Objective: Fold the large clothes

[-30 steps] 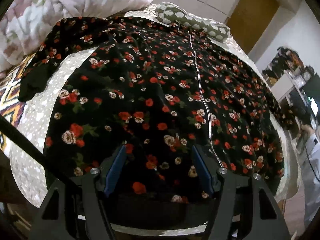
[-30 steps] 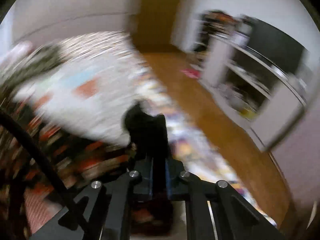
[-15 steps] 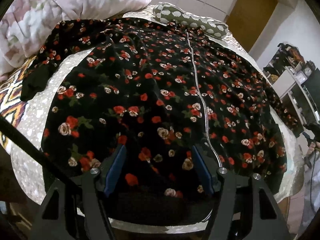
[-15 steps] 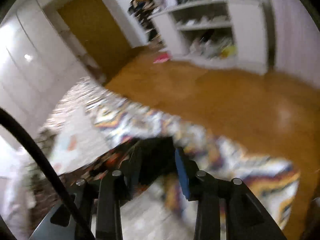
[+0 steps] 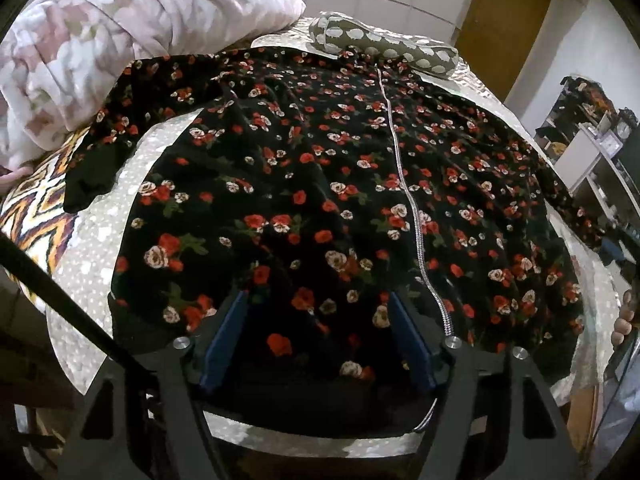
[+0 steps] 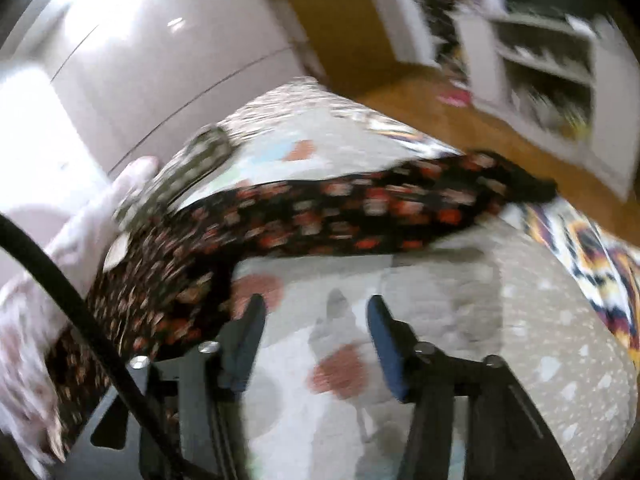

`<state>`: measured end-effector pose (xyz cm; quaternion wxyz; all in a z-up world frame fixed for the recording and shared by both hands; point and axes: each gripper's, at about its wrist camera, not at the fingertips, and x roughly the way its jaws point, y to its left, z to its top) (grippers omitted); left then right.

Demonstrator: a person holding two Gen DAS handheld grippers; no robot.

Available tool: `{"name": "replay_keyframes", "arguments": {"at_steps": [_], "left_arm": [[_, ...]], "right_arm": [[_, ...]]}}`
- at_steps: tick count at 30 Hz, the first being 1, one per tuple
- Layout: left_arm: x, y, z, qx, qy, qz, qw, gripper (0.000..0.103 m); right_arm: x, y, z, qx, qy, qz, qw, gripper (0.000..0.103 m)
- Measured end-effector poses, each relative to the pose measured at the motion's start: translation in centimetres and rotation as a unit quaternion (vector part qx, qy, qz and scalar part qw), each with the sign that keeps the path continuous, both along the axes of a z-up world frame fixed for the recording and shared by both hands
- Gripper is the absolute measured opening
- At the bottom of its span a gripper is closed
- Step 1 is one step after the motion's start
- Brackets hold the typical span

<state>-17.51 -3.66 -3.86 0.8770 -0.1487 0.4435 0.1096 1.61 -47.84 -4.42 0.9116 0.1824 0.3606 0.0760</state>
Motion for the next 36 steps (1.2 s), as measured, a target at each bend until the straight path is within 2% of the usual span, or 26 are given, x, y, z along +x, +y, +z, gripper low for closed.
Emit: {"name": "replay_keyframes", "arguments": {"at_steps": [6,10,16,20,25,27,36], "left_arm": [[-0.5,0.6,-0.1,-0.001,0.002,0.009,1.0,0.072],[-0.5,0.9,-0.4,0.001,0.009,0.014,0.9999,0.072],[0.0,0.6,-0.9,0.018,0.024,0.014,0.9994,0.072],[0.3,0.1,-1.0,0.021,0.027,0.005,0.9994,0.072],[0.6,0.0,-1.3,0.017,0.031,0.002,0.9994,0.072],[0.7,0.0,-1.3,0.017,0.032,0.002,0.9994,0.072],[1.3,-0.4,-1.4,0.026,0.035,-0.003,0.999,0.072]], "right_arm": [[-0.5,6.6,0.7,-0.037,-0.014,0.069,0.997,0.061],[-0.1,6.9,-0.5,-0.038,-0.006,0.071,0.997,0.062],[0.7,1.8,-2.7,-0.017,0.025,0.013,0.999,0.062],[0.9,-2.9,-3.8,0.018,0.037,-0.047,0.998,0.063],[1.7,-9.5,-5.4,0.099,0.047,-0.129,0.986,0.063],[2.2,-11.4,-5.9,0.115,0.051,-0.153,0.98,0.063],[8.1,-15.3,-6.9,0.173,0.058,-0.193,0.964,0.067]]}}
